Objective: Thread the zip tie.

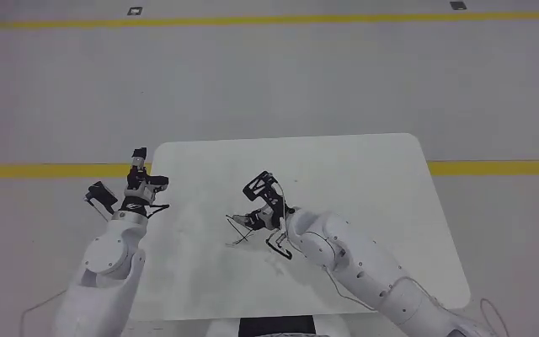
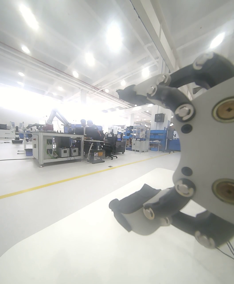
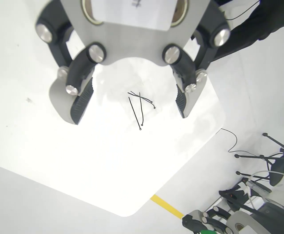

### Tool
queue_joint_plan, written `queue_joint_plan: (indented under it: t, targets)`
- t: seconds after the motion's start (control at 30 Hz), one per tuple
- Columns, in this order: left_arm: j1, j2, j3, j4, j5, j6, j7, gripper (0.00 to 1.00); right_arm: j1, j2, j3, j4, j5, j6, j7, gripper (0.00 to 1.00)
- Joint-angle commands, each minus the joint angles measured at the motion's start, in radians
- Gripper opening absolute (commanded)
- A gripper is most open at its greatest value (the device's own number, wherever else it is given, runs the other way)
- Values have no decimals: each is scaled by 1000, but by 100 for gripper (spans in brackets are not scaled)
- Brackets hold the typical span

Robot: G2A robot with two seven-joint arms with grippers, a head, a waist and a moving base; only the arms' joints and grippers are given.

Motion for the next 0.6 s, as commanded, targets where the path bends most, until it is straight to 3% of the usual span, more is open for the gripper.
queue_joint_plan:
  t: [0.0, 0.03, 0.1, 0.17, 0.27, 0.47, 0.57]
  targets:
    - [0, 0, 0, 0, 0, 0, 0, 100, 0, 0, 0, 0, 0, 0, 0, 100]
    - [0, 0, 0, 0, 0, 0, 0, 100, 0, 0, 0, 0, 0, 0, 0, 100]
    - [0, 0, 0, 0, 0, 0, 0, 100, 19, -3, -35, -5, -37, -55, 41, 100]
    - [0, 0, 0, 0, 0, 0, 0, 100, 50, -14, -69, 4, -51, -63, 102, 100]
    - [0, 0, 0, 0, 0, 0, 0, 100, 114, -44, -128, 38, -37, -66, 168, 100]
    - [0, 0, 0, 0, 0, 0, 0, 100, 225, -128, -263, 174, 29, -43, 235, 100]
    - [0, 0, 0, 0, 0, 0, 0, 100, 229, -131, -266, 179, 33, -40, 232, 100]
